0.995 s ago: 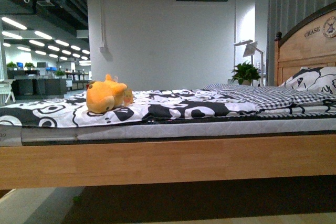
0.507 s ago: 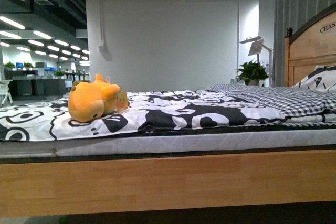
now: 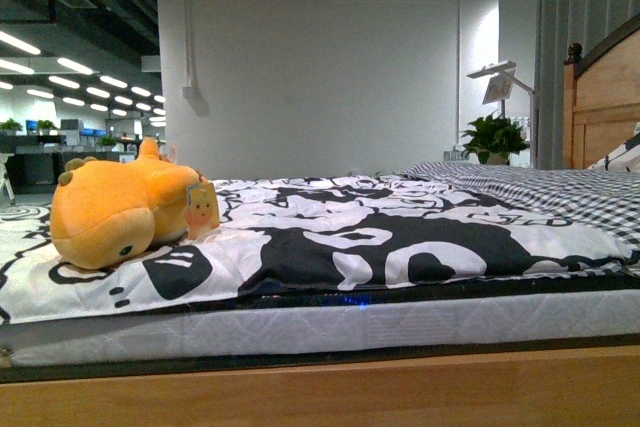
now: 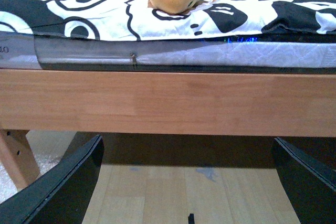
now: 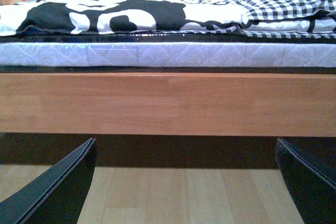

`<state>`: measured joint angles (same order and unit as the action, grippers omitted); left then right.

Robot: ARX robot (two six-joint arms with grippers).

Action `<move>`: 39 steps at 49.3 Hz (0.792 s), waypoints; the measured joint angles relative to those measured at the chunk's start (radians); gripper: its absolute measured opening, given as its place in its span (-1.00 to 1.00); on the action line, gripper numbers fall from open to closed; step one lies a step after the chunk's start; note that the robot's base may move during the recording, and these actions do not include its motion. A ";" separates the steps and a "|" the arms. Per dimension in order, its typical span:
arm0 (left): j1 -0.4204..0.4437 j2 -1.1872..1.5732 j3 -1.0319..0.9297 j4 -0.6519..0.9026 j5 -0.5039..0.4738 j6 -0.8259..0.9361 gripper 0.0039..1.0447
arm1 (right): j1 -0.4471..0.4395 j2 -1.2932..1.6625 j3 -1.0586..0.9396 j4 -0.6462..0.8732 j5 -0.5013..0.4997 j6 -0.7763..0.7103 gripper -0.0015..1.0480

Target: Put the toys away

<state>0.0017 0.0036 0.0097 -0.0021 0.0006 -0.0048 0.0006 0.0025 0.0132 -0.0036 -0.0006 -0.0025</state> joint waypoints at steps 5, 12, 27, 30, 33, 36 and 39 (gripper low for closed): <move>0.000 0.000 0.000 0.000 -0.001 0.000 0.89 | 0.000 0.000 0.000 0.000 0.000 0.000 0.99; 0.000 0.000 0.000 0.000 0.003 0.000 0.89 | 0.000 0.000 0.000 0.000 0.004 0.000 0.99; 0.000 0.000 0.000 0.000 0.001 0.000 0.89 | 0.000 0.000 0.000 0.000 0.003 0.000 0.99; 0.000 0.000 0.000 0.000 0.002 0.000 0.89 | 0.000 0.000 0.000 0.000 0.003 0.000 0.99; 0.000 0.000 0.000 0.000 -0.001 0.000 0.89 | 0.000 0.000 0.000 0.000 0.003 0.000 0.99; 0.000 0.000 0.000 0.000 0.000 0.000 0.89 | 0.000 0.000 0.000 0.000 0.003 0.000 0.99; 0.000 0.000 0.000 0.000 0.001 0.000 0.89 | 0.000 0.000 0.000 0.000 0.003 0.000 0.99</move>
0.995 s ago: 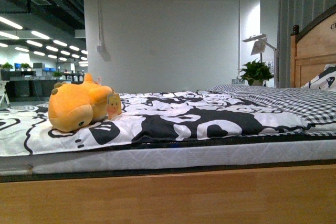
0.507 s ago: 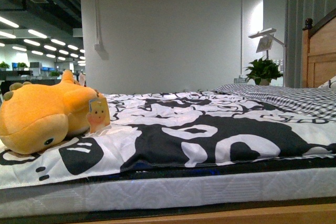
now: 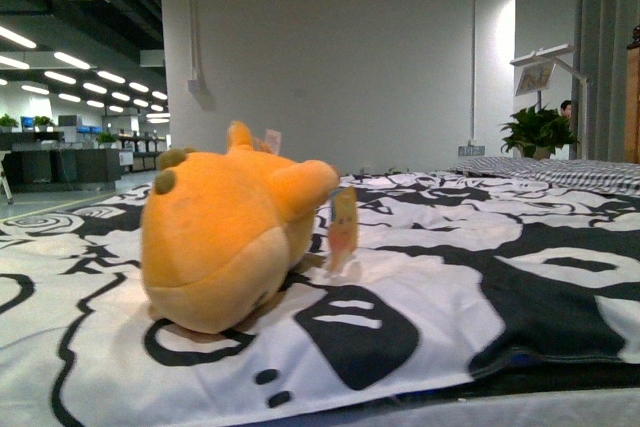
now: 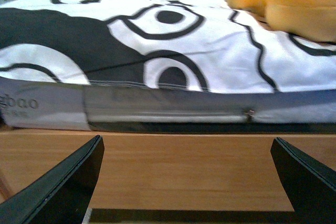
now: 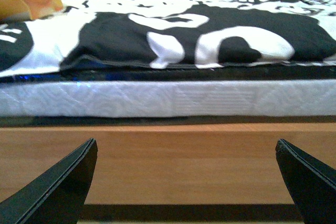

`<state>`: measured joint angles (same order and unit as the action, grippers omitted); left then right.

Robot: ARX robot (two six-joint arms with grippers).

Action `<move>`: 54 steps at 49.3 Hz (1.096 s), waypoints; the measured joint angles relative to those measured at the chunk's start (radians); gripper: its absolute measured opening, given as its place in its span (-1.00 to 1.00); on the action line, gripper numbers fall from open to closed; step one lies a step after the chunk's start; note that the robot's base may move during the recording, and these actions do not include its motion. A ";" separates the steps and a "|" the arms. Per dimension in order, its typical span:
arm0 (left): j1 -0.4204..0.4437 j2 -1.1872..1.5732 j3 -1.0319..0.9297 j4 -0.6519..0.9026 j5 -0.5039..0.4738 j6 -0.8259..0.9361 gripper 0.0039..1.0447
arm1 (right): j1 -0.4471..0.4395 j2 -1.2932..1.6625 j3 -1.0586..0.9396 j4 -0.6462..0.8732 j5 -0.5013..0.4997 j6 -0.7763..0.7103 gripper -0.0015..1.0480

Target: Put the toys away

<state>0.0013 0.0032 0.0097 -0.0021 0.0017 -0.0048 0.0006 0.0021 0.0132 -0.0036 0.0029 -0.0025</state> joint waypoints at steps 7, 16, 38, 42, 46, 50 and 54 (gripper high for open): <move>-0.001 0.000 0.000 0.000 -0.005 0.000 0.89 | 0.000 0.001 0.000 0.001 -0.005 0.000 0.99; -0.001 -0.001 0.000 0.000 -0.004 0.000 0.89 | 0.000 0.001 0.000 0.001 -0.008 0.000 0.99; -0.001 -0.001 0.000 0.000 -0.002 0.000 0.89 | -0.048 0.079 0.031 -0.010 -0.039 0.014 0.99; -0.001 -0.001 0.000 0.000 -0.002 0.000 0.89 | -0.104 0.167 0.090 0.068 -0.094 0.032 0.99; -0.001 -0.001 0.000 0.000 -0.002 0.000 0.89 | -0.141 0.296 0.156 0.176 -0.147 0.040 0.99; -0.001 -0.001 0.000 0.000 -0.002 0.000 0.89 | -0.143 0.404 0.202 0.254 -0.161 0.047 0.99; -0.001 -0.001 0.000 0.000 -0.002 0.000 0.89 | -0.130 0.499 0.257 0.307 -0.163 0.057 0.99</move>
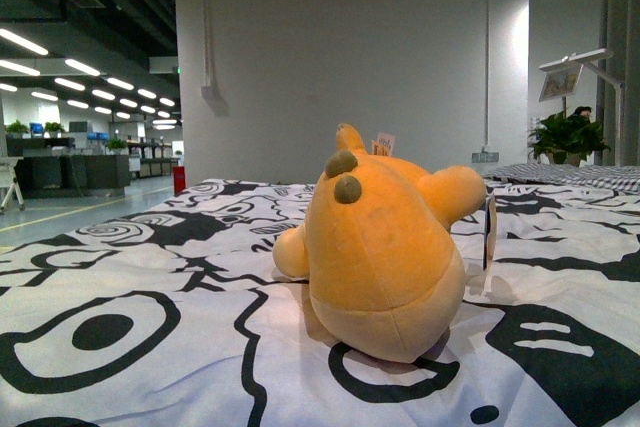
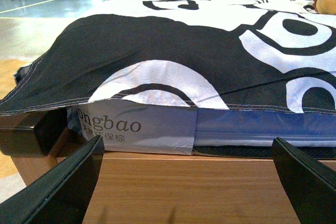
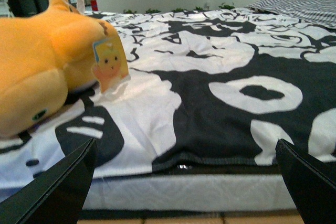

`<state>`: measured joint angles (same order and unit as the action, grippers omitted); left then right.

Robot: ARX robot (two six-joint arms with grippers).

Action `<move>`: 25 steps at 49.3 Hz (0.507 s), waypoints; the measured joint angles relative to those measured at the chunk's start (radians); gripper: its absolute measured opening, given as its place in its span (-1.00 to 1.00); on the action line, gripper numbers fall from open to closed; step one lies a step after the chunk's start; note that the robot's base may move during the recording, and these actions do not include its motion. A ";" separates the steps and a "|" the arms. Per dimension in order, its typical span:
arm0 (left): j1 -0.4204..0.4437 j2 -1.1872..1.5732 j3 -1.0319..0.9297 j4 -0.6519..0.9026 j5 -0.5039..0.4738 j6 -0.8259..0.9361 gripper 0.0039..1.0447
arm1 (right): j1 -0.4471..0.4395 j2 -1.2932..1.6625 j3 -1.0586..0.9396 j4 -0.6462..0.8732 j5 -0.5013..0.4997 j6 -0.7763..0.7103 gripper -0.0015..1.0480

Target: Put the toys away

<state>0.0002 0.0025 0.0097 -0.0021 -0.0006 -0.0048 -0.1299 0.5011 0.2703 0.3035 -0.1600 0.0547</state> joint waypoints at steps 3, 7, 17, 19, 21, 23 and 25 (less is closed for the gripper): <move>0.000 0.000 0.000 0.000 0.000 0.000 0.89 | 0.029 0.090 0.069 0.037 0.002 0.006 0.99; 0.000 0.000 0.000 0.000 0.000 0.000 0.89 | 0.064 0.165 0.138 0.058 0.002 0.010 0.99; 0.000 0.000 0.000 0.000 0.000 0.000 0.89 | 0.166 0.366 0.317 0.105 -0.006 0.039 0.99; 0.000 0.000 0.000 0.000 0.000 0.000 0.89 | 0.191 0.407 0.350 0.114 -0.010 0.045 0.99; 0.000 0.000 0.000 0.000 0.000 0.000 0.89 | 0.217 0.444 0.379 0.124 -0.010 0.051 0.99; 0.000 0.000 0.000 0.000 0.000 0.000 0.89 | 0.238 0.472 0.398 0.134 -0.010 0.053 0.99; 0.000 0.000 0.000 0.000 0.000 0.000 0.89 | 0.271 0.514 0.427 0.142 -0.009 0.055 0.99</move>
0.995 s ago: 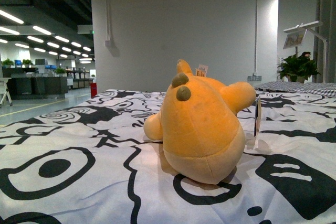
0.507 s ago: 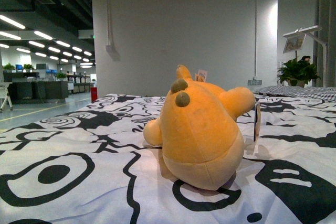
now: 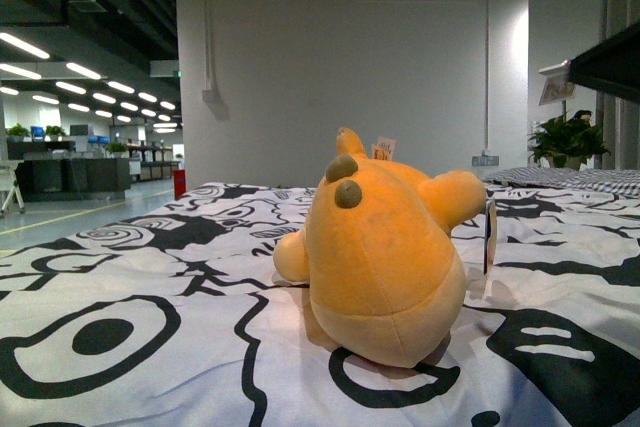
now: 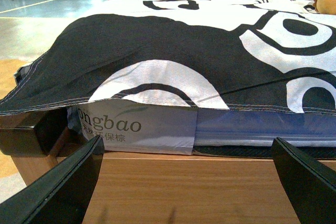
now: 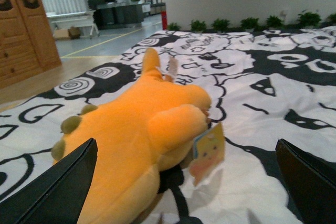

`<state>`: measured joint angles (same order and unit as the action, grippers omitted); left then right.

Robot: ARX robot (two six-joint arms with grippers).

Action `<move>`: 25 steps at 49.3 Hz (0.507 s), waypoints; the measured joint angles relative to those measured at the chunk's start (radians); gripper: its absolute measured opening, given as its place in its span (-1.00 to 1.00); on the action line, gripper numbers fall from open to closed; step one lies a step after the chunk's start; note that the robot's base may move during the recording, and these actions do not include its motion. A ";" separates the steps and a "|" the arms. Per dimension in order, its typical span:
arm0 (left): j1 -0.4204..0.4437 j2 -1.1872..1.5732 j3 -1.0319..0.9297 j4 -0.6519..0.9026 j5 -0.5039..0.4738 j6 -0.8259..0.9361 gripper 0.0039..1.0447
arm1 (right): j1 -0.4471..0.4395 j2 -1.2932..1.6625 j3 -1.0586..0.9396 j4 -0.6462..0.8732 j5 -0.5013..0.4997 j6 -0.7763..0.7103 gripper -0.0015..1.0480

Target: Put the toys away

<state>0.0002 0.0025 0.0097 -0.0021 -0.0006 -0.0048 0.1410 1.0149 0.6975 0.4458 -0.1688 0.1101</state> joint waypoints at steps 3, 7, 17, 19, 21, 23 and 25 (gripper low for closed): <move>0.000 0.000 0.000 0.000 0.000 0.000 0.89 | 0.037 0.050 0.035 0.009 0.006 0.002 0.99; 0.000 0.000 0.000 0.000 0.000 0.000 0.89 | 0.072 0.100 0.070 0.012 0.021 -0.002 0.99; 0.000 0.000 0.000 0.000 0.000 0.000 0.89 | 0.151 0.230 0.163 0.011 0.069 -0.022 0.99; 0.000 0.000 0.000 0.000 0.000 0.000 0.89 | 0.162 0.251 0.177 0.011 0.078 -0.025 0.99; 0.000 0.000 0.000 0.000 0.000 0.000 0.89 | 0.177 0.274 0.196 0.010 0.092 -0.028 0.99; 0.000 0.000 0.000 0.000 0.000 0.000 0.89 | 0.188 0.290 0.208 0.010 0.101 -0.030 0.99; 0.000 0.000 0.000 0.000 0.000 0.000 0.89 | 0.198 0.303 0.220 0.008 0.110 -0.032 0.99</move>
<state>0.0002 0.0025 0.0097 -0.0021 -0.0006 -0.0048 0.3393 1.3182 0.9176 0.4538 -0.0589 0.0776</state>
